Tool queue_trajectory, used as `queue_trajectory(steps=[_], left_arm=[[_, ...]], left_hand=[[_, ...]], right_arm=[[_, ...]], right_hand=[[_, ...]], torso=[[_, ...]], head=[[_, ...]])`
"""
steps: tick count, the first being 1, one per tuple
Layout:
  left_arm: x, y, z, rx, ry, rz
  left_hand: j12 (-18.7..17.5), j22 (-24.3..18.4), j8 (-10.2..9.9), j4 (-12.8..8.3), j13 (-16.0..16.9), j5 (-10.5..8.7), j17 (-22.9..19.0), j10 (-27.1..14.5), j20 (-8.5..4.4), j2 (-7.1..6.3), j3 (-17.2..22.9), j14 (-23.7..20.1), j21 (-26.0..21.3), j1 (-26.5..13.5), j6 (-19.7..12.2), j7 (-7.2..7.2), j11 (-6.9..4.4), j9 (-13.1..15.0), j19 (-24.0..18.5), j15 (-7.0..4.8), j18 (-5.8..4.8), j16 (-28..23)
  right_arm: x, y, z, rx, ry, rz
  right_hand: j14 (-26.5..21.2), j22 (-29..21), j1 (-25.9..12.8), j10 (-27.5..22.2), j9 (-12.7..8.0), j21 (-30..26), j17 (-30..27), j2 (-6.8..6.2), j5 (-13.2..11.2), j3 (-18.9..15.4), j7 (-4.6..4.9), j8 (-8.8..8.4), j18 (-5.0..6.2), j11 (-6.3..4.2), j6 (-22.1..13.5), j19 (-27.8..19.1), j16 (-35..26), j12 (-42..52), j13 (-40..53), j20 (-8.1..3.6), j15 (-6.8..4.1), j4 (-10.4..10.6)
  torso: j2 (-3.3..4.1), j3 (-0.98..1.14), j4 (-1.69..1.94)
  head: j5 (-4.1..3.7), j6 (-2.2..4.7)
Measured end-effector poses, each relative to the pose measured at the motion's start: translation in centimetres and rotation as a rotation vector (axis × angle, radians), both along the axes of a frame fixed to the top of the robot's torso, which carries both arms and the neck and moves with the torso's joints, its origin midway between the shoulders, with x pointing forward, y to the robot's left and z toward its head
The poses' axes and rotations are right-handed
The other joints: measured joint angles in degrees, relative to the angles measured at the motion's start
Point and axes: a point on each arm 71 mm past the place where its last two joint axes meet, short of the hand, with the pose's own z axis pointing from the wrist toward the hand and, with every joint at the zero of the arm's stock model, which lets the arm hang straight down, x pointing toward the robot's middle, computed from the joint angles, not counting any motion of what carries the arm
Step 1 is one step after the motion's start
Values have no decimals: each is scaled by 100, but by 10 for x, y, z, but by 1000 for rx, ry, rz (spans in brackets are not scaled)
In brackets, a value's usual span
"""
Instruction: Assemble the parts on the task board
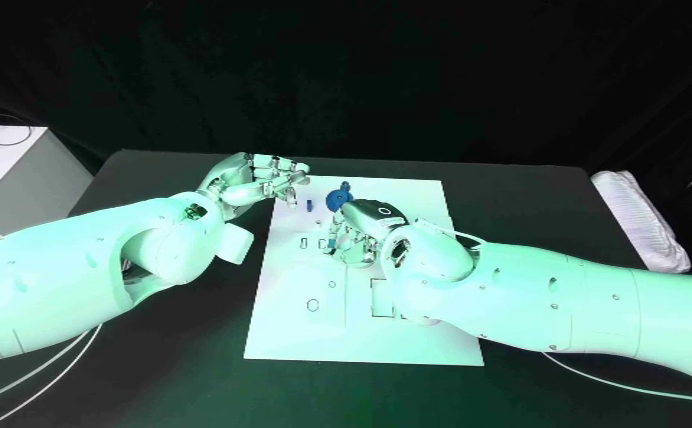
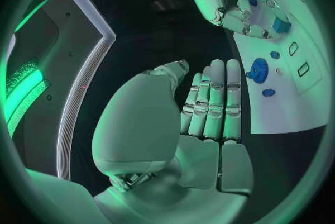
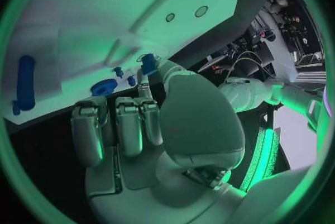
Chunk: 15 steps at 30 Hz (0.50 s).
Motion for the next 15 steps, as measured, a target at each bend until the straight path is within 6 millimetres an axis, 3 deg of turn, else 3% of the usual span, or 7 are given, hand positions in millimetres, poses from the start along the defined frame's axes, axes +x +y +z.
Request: queue_trajectory(steps=[15], left_arm=[[0,-1,0,-1,1,-3]], left_hand=[[0,4,0,0,5,0,0,0,0,0,0,-2,-1,0,0,0,0,4,0,2,0,0]], right_arm=[[4,4,-7,-47,-49,-2]], right_hand=[[0,-1,-52,0,64,0,-1,-52,-10,17,-1,-2,0,0,0,0,0,0,-1,0,1,17]], torso=[[-2,6,-10]], head=[[31,-41]])
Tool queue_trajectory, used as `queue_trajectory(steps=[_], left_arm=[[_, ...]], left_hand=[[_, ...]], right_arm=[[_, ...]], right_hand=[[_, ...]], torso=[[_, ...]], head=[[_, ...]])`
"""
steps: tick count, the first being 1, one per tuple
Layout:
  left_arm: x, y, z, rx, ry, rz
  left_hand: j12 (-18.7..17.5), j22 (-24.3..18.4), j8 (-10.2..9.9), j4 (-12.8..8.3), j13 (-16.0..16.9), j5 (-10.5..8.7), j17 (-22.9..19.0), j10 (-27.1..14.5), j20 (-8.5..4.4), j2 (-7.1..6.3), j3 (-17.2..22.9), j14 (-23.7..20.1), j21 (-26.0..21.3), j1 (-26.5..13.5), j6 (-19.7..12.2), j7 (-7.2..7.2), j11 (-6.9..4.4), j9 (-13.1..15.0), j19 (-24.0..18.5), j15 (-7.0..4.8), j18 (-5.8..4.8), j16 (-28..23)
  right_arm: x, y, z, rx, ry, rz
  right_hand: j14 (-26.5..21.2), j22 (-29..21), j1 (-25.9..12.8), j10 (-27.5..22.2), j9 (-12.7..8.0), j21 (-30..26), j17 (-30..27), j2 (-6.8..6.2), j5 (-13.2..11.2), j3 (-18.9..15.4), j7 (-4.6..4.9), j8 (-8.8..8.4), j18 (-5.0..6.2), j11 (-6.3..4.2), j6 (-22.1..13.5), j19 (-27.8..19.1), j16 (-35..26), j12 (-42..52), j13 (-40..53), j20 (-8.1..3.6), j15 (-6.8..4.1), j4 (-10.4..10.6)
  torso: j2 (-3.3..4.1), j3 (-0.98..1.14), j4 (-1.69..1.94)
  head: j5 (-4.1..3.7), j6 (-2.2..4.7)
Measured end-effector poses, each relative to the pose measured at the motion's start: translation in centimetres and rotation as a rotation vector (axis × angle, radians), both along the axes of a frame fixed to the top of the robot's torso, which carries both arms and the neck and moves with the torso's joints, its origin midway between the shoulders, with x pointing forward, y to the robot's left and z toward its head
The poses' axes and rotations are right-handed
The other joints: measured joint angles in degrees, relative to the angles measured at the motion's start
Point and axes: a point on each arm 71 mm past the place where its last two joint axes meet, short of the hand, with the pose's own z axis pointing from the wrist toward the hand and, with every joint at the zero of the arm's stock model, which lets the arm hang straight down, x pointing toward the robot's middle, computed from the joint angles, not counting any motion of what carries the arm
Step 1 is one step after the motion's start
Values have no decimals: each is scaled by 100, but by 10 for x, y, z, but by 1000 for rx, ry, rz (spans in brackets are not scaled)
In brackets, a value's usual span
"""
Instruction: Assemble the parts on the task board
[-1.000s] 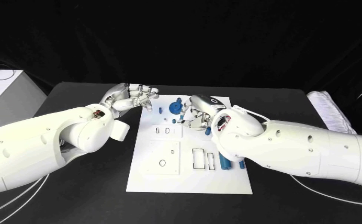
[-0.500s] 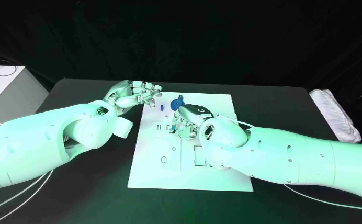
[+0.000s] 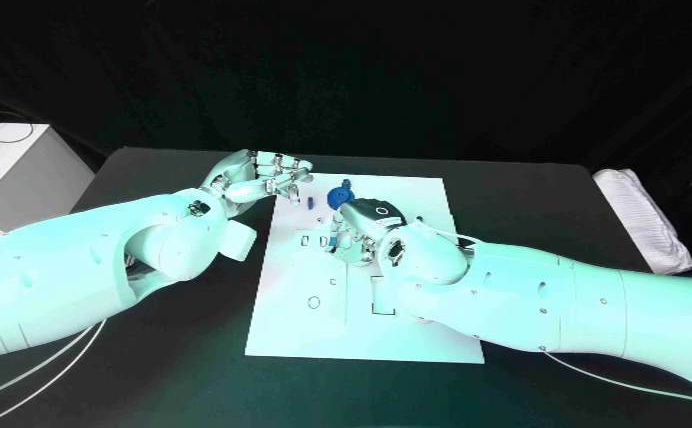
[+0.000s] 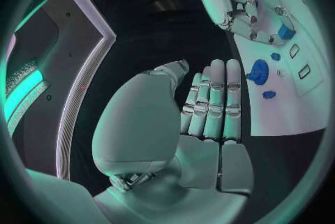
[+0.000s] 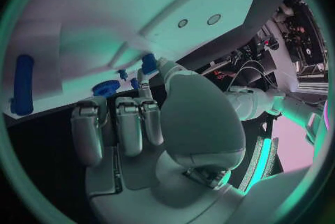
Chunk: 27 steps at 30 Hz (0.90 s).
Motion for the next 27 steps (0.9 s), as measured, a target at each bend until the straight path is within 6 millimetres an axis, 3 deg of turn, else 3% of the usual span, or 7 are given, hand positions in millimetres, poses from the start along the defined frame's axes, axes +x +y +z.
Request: queue_trajectory(steps=[19,27], left_arm=[[1,0,0,1,1,1],[1,1,-1,2,2,2]], left_hand=[[0,-1,0,0,-1,0,0,0,0,-23,0,-1,21,-23,0,0,0,-1,0,1,0,23],[0,-1,0,0,-1,0,-1,0,0,-23,0,-1,21,-23,0,0,0,-1,0,1,0,23]], right_arm=[[1,5,-3,-16,-40,18],[6,4,-4,-18,-64,16]], right_hand=[[0,-1,-30,0,-25,0,-1,-31,18,-1,-9,2,0,0,8,0,0,0,-1,0,0,0],[0,4,-30,0,-25,0,-1,-31,17,40,-22,2,0,1,-19,0,0,0,-2,0,0,-41]], torso=[[-5,-2,-1],[-7,-4,-2]], head=[[24,-11],[26,20]])
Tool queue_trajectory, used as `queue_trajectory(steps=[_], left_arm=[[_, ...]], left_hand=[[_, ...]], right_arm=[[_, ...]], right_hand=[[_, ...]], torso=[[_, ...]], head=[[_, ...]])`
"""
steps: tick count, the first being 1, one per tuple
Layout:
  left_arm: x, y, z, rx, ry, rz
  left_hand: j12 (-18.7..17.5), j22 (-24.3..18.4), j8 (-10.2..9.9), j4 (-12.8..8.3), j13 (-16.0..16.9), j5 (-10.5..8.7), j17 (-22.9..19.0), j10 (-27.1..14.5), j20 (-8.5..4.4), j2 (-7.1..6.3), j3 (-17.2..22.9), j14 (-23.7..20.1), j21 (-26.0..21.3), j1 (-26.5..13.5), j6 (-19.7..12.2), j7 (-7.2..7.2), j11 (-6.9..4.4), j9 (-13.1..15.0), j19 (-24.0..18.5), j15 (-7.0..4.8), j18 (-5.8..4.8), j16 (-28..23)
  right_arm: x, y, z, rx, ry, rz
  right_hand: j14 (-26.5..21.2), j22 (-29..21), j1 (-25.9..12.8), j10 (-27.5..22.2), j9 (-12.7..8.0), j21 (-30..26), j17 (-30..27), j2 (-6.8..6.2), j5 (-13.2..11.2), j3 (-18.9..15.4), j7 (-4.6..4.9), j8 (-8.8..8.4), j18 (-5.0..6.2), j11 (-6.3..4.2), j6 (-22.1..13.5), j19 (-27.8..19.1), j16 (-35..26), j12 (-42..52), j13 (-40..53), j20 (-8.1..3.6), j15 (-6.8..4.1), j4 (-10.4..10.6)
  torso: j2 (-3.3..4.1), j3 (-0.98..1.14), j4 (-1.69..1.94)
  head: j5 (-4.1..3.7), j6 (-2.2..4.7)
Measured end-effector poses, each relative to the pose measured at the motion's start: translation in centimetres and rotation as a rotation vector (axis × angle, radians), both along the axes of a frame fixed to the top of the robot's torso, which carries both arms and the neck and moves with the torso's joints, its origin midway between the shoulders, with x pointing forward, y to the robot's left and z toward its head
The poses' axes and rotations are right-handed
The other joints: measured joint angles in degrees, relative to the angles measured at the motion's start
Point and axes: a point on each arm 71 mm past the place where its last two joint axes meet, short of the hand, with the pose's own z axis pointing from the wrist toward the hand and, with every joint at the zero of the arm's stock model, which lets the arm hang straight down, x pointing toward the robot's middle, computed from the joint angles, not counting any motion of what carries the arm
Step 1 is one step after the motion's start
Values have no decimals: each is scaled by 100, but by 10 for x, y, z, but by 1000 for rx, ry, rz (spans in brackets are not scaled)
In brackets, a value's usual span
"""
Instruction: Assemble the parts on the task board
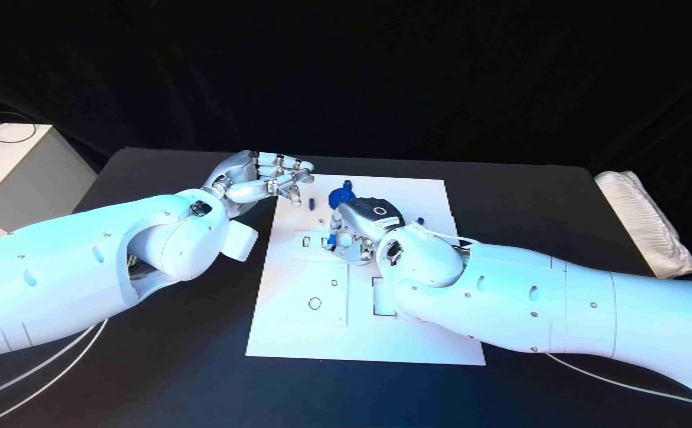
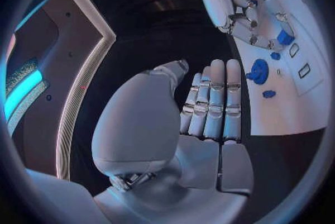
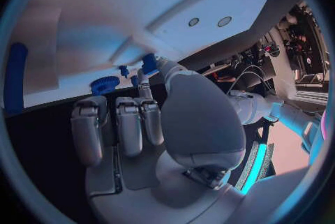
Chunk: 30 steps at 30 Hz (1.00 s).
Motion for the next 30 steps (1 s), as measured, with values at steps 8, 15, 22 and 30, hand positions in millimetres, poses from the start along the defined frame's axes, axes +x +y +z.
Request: queue_trajectory(steps=[8,15,22,30], left_arm=[[1,1,0,1,0,2],[1,1,0,1,0,2],[1,1,0,1,0,2],[1,1,0,2,1,3]], left_hand=[[0,-1,0,0,0,0,0,0,0,0,0,0,0,0,0,0,0,0,0,0,0,0],[0,4,0,0,-1,0,0,0,0,0,0,0,0,0,0,0,0,-1,0,0,0,0],[0,4,0,0,-1,0,0,0,0,0,0,-1,0,0,0,0,0,-1,0,0,0,0],[0,9,0,0,-1,0,5,0,0,26,0,-1,-1,-26,0,0,0,9,0,1,-1,-1]], right_arm=[[0,0,0,1,-16,6],[0,0,0,1,-22,11],[-1,0,-1,-2,-24,15],[-1,0,-1,-4,-25,17]], right_hand=[[0,0,-23,0,-7,0,0,-23,0,23,0,0,0,0,-40,0,0,0,0,0,0,-23],[0,-1,-53,0,-10,0,0,-53,-1,41,30,0,0,0,-71,0,0,0,-1,0,0,-41],[0,-1,-51,2,-20,0,0,-114,0,47,61,1,0,2,-102,0,0,0,-1,0,0,-47],[0,-2,-90,20,-20,0,0,-153,0,48,61,3,0,20,-102,0,0,0,-1,0,0,-48]], torso=[[1,0,0],[2,1,-4],[1,0,-4],[1,-2,-2]], head=[[-2,14],[-2,18],[-5,10],[-5,-2]])
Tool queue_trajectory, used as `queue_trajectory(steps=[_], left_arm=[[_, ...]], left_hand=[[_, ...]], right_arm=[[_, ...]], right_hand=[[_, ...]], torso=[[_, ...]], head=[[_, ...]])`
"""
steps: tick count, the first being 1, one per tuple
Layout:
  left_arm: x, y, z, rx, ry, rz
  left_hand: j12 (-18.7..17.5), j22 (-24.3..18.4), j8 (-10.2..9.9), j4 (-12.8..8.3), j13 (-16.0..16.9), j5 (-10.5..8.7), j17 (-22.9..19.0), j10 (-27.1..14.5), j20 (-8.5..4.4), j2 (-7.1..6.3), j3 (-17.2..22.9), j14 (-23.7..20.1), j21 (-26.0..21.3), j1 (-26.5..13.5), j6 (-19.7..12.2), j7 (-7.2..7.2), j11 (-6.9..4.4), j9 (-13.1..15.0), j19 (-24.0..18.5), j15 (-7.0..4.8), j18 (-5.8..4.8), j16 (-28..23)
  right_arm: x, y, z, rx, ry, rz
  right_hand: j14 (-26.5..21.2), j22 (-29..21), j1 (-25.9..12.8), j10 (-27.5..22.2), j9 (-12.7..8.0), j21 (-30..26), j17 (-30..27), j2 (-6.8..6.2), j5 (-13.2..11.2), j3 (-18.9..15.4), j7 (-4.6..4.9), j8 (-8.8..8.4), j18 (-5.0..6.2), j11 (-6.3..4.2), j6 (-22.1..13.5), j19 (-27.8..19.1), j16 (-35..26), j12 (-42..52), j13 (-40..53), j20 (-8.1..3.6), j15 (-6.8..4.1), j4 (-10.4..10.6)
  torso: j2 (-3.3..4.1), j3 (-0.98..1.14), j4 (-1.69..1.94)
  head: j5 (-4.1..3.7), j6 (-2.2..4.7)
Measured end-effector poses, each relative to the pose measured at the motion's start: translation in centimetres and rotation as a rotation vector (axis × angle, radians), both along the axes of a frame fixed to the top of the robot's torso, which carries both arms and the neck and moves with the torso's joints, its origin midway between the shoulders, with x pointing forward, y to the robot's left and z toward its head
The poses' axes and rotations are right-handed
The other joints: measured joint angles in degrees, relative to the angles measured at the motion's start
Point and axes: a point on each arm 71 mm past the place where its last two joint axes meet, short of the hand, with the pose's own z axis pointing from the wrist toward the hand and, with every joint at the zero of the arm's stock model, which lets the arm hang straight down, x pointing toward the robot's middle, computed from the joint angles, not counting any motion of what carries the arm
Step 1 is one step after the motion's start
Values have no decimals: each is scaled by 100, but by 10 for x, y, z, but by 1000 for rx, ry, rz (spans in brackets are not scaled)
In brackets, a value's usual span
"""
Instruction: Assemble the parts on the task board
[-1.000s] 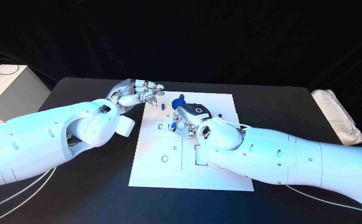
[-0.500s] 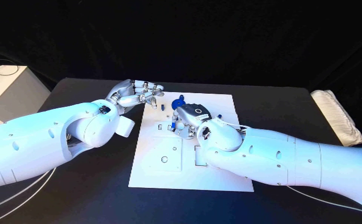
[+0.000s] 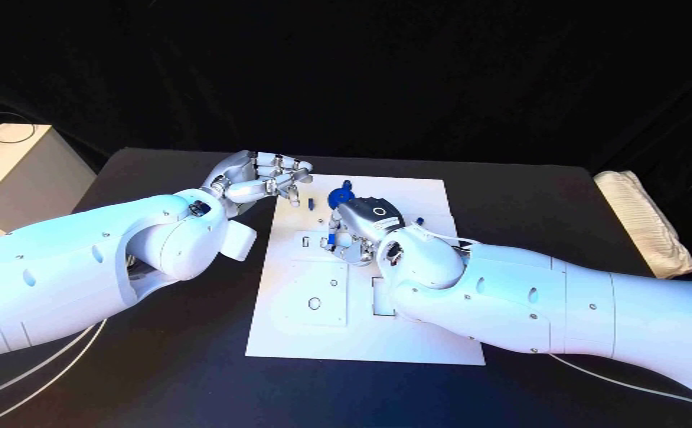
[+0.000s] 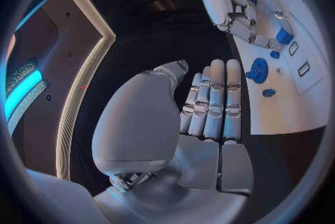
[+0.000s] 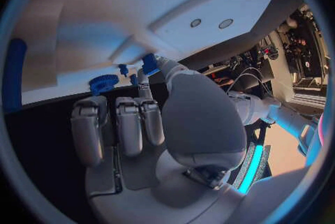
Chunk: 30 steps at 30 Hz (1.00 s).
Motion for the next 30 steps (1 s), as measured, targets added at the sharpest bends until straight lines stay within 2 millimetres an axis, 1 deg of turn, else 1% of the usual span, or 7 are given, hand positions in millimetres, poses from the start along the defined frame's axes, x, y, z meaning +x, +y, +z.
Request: queue_trajectory(steps=[7,9,11,15,19,26,30], left_arm=[[0,0,0,0,1,0],[0,0,0,0,1,0],[0,0,0,1,1,0],[0,0,0,1,2,0],[0,0,0,1,2,0],[0,0,0,1,2,0],[0,1,0,2,3,1]], left_hand=[[0,0,0,0,0,0,0,0,0,0,0,0,0,0,0,0,0,0,0,0,0,0],[0,-1,0,0,0,0,0,0,0,0,0,0,0,0,0,0,0,0,0,0,0,0],[0,-1,0,0,0,0,0,0,0,0,0,0,0,0,0,0,0,0,0,0,0,0],[0,-1,0,0,0,0,0,0,0,0,0,0,-1,0,0,0,0,-1,0,0,0,0],[0,-1,0,0,0,0,-1,0,0,0,0,0,-1,0,0,0,0,-1,0,0,0,0],[0,-2,0,0,-1,0,-1,0,0,0,0,0,-1,0,0,0,0,-1,0,0,0,0],[0,7,27,24,-1,0,-1,0,0,0,24,0,20,0,0,0,0,9,0,0,0,33]], right_arm=[[0,0,0,-1,0,2],[0,0,0,-2,0,2],[0,0,0,-2,0,2],[0,0,0,-2,0,1],[0,0,0,-1,0,0],[0,0,0,-1,0,-2],[-1,0,0,1,-1,-3]], right_hand=[[21,-1,-103,-22,-12,0,0,-102,0,-2,32,-14,0,21,-41,0,0,0,0,0,21,2],[21,-1,-153,-10,-22,0,0,-152,0,-36,25,-14,0,33,-66,0,0,-19,0,0,21,36],[0,-1,-188,-1,-30,0,0,-188,0,-68,59,-14,0,41,-100,-9,0,-55,0,14,41,68],[-1,-1,-251,-22,-37,0,0,-245,0,-140,59,-14,1,62,-140,0,0,-115,0,43,42,139],[20,-2,-361,-22,-37,0,0,-207,0,-233,59,-14,1,62,-140,0,0,-144,0,43,63,183],[20,-2,-442,-19,-50,0,0,-242,0,-354,67,-14,1,64,-189,0,0,-236,4,43,63,190],[18,-2,-459,-2,-66,0,0,-229,0,-460,88,-48,0,82,-271,0,0,-317,4,43,65,186]], torso=[[0,0,1],[0,1,0],[0,1,-1],[1,3,-1],[1,3,-1],[2,3,-2],[2,3,-4]], head=[[0,-1],[0,3],[0,5],[0,7],[0,7],[0,8],[0,13]])
